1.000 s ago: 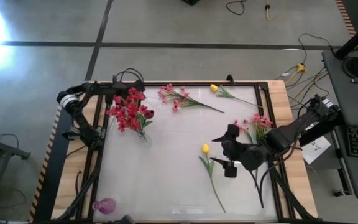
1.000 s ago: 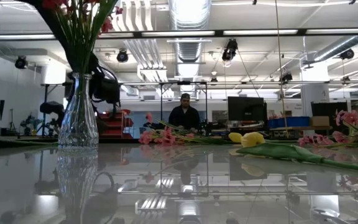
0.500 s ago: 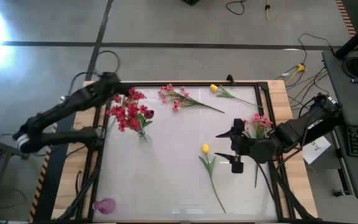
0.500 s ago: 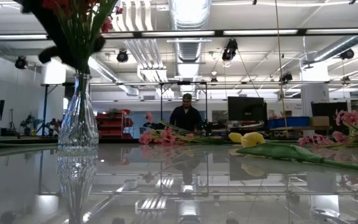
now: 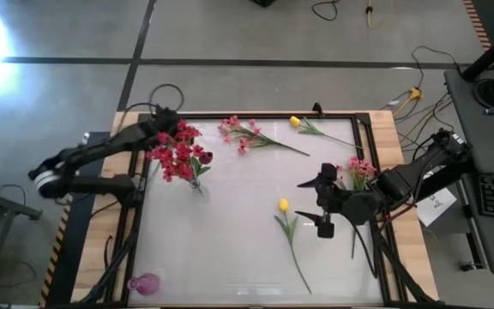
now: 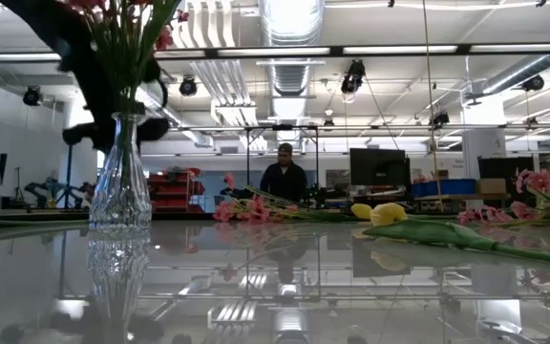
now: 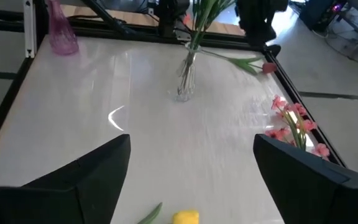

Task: Sort flowers into vase by color
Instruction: Put the red flower into the transparent vase

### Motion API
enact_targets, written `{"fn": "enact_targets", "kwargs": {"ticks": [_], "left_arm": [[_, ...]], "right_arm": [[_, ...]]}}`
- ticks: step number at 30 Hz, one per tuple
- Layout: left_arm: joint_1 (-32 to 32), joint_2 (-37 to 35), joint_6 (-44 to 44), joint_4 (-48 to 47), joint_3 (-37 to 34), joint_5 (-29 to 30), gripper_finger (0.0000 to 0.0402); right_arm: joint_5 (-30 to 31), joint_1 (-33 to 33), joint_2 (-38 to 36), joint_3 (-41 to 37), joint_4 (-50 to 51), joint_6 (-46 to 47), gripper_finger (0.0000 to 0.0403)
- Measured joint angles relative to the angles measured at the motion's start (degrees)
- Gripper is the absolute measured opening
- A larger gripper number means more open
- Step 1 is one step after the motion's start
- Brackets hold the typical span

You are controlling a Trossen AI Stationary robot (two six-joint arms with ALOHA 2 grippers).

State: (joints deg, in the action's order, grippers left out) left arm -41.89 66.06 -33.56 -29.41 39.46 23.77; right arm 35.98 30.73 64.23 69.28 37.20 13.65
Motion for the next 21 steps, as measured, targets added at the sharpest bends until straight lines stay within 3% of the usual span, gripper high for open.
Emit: {"fn": "enact_targets", "kwargs": {"ticks": [7,11,16,21], "left_arm": [[-5.4,17.3,1.7,0.7,8.3,-2.2,0.0176],[-7.9,24.2,3.0,-1.4,11.5,-2.0,0.0212],[-9.2,30.3,4.1,-3.1,12.3,1.3,0.0212],[-9.2,32.2,4.1,-4.4,14.6,2.8,0.0187]], "right_arm": [[0.0,0.0,0.0,0.0,1.7,1.0,0.0341],[0.0,0.0,0.0,-0.1,4.0,3.6,0.0338],[0.1,0.0,0.0,-1.0,5.6,5.9,0.0338],[0.1,0.0,0.0,-1.9,5.4,6.6,0.0336]]}}
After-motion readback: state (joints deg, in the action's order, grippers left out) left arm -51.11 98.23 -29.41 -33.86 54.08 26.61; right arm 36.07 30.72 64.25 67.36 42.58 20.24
